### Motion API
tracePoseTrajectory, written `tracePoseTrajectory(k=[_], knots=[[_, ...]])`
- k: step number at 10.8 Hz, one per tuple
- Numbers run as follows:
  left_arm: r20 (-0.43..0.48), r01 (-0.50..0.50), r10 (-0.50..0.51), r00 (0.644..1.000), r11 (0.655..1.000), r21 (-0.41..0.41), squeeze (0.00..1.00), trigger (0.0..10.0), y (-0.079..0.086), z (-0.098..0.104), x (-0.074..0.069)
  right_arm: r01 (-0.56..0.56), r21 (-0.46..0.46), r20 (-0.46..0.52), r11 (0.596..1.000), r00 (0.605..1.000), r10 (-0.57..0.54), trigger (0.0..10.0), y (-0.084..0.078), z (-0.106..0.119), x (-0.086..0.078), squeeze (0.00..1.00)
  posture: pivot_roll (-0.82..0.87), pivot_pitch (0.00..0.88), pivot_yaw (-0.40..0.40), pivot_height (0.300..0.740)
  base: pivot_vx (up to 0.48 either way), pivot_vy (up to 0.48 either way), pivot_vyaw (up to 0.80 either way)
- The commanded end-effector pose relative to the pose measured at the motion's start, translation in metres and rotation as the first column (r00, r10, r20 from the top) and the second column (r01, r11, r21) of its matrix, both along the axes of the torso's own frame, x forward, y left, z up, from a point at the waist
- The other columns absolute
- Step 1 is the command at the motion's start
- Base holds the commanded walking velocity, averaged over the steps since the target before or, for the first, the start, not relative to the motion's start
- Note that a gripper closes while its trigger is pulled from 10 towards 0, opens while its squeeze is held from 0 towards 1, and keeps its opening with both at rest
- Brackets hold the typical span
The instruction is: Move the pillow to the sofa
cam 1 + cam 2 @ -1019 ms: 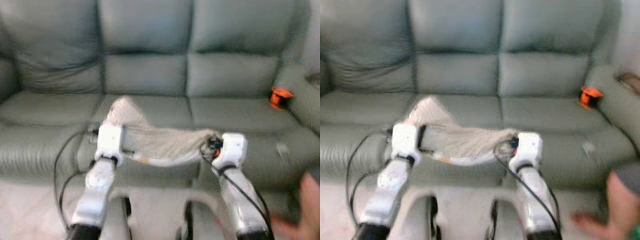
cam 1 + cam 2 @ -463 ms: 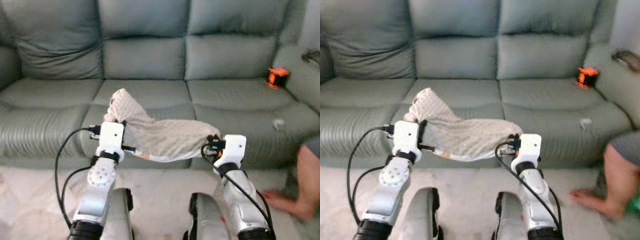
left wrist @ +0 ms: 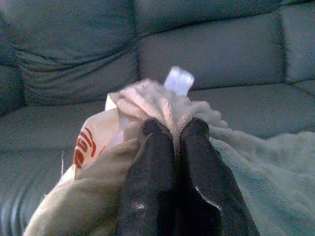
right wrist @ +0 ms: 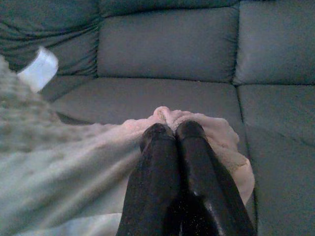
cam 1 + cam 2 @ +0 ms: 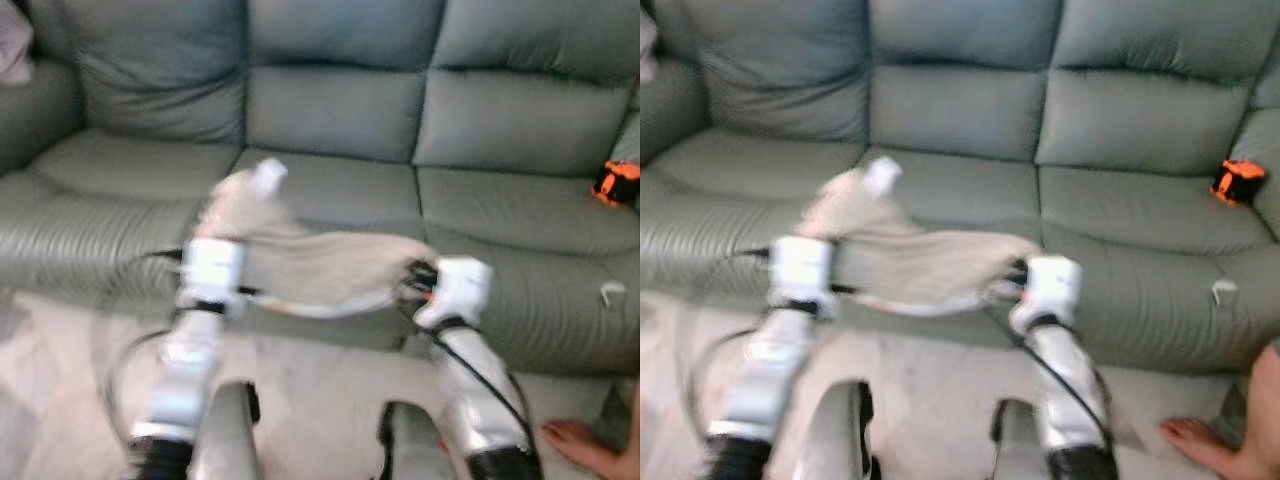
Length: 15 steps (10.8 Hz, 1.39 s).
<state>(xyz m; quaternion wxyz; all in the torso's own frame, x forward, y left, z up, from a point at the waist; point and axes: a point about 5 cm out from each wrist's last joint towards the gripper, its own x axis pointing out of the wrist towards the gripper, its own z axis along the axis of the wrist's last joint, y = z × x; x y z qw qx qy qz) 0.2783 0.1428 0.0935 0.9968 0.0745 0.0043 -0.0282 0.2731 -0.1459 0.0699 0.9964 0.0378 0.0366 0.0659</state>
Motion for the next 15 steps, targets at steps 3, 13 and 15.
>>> tracePoseTrajectory(k=[3,13,15], knots=[[0.025,0.049,-0.049,0.999,0.999,-0.024,0.0,10.0,-0.0165,0.0062,0.002,0.038,-0.023,0.009,0.999,0.999,-0.038,10.0,-0.0135,0.0017,-0.0006,0.0,-0.03,0.0,-0.002,0.615,0.317,0.0,0.0],[0.007,0.03,-0.03,1.0,0.999,-0.028,0.0,10.0,-0.0132,0.0048,0.0103,0.031,-0.024,-0.01,0.999,0.999,-0.031,10.0,-0.0119,-0.002,-0.0028,0.0,-0.03,0.0,0.0,0.615,0.119,0.112,0.0],[0.012,0.032,-0.032,0.999,0.999,-0.021,0.0,10.0,-0.013,0.0051,0.0099,0.031,-0.023,-0.01,0.999,0.999,-0.031,10.0,-0.0118,-0.0021,-0.0033,0.0,-0.03,0.0,-0.002,0.615,0.0,0.463,0.0]])
